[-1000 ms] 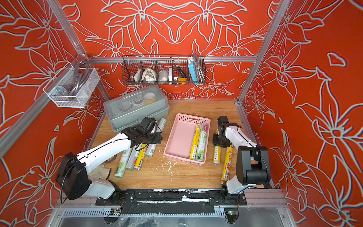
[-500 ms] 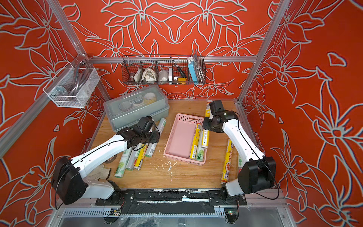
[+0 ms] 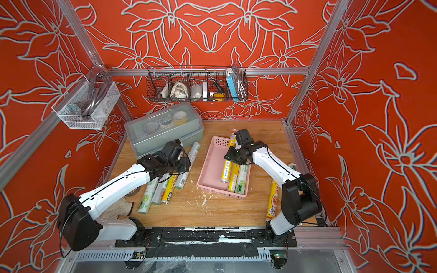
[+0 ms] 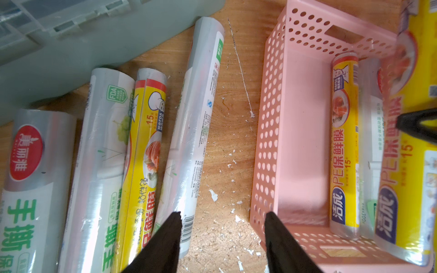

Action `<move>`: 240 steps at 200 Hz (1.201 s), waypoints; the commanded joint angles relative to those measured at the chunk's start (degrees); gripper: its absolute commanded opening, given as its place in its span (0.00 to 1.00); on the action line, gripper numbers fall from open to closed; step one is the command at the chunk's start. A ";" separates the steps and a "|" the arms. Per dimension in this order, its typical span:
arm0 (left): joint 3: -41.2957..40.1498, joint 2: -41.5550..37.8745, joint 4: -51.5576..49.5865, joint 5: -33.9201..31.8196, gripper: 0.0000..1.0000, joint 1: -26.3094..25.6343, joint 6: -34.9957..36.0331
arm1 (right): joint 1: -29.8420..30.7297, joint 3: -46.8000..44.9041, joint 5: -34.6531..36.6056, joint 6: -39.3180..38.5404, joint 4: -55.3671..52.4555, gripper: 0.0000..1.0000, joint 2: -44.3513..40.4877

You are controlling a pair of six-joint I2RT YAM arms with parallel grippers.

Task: Put the plastic wrap into the basket
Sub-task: Place the plastic wrap in the basket.

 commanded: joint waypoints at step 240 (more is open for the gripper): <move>-3.62 -3.85 1.00 0.48 0.58 0.30 -0.03 | 3.95 -4.56 11.56 -0.05 0.91 0.55 5.98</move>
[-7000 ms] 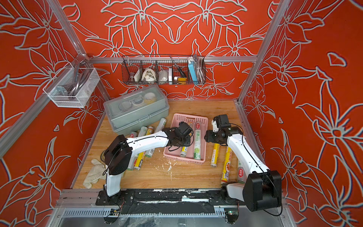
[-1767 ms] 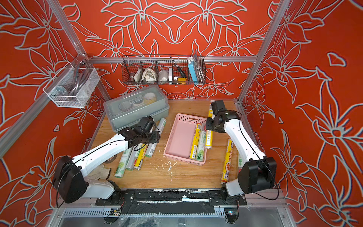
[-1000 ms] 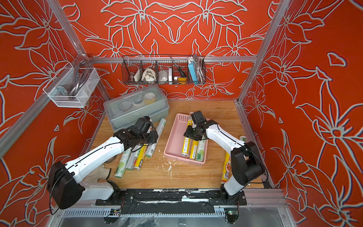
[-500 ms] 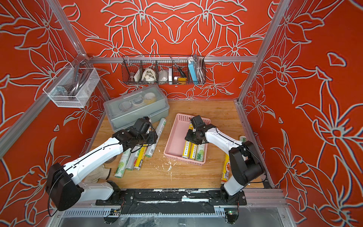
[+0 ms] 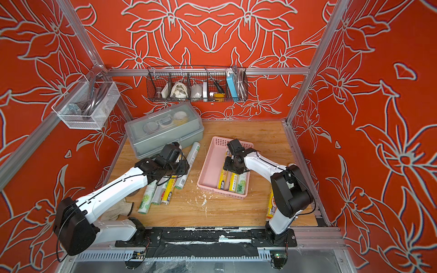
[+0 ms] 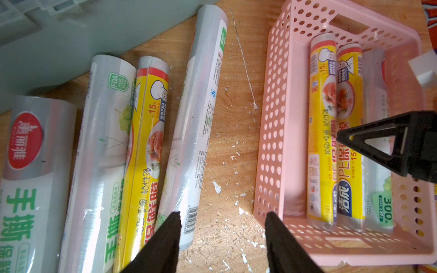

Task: Put the plastic wrap into the basket
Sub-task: Place the plastic wrap in the basket, then pick up the plastic wrap from the center of the board.

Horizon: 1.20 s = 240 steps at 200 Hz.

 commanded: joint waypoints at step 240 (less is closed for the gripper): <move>4.50 10.74 0.01 -4.15 0.62 0.83 9.66 | 6.58 11.44 10.20 -11.05 -14.73 0.53 -10.51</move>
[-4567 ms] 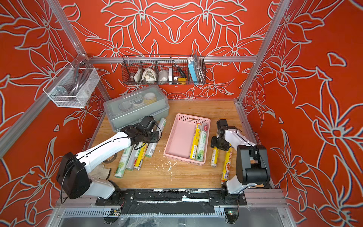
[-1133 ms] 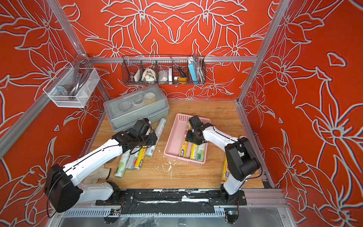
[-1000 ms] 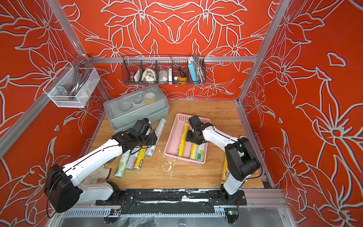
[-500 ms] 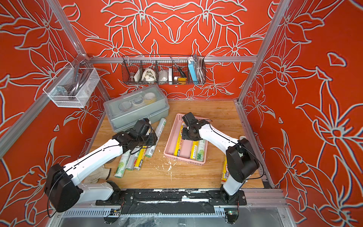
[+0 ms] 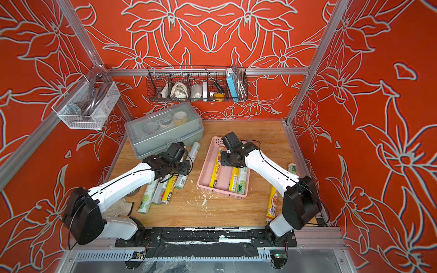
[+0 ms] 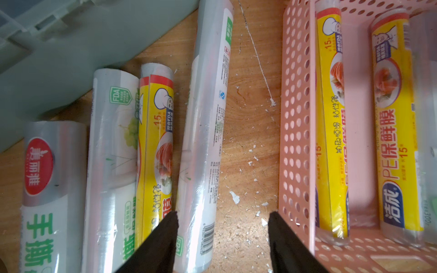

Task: Put the plastic wrap into the basket
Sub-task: Pick up the plastic wrap from the center of the board.

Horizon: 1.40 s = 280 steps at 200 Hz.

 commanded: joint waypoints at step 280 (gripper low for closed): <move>13.37 28.69 3.22 0.38 0.62 3.24 3.13 | -1.01 -1.74 4.87 -8.51 -5.82 0.58 -9.40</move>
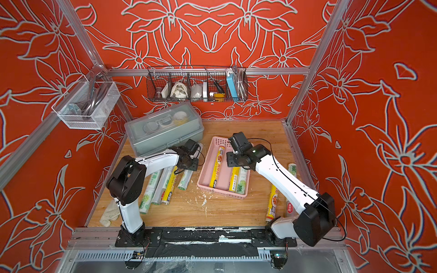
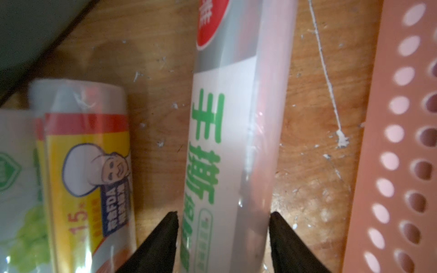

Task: Put the plastic wrap into the basket
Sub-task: Pick up the plastic wrap from the center of the board.

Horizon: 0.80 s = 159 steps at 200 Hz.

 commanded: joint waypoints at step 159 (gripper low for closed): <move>1.65 -5.63 -5.36 -1.73 0.31 -1.97 -2.04 | -1.47 -2.75 0.20 -0.49 -0.16 0.57 -1.96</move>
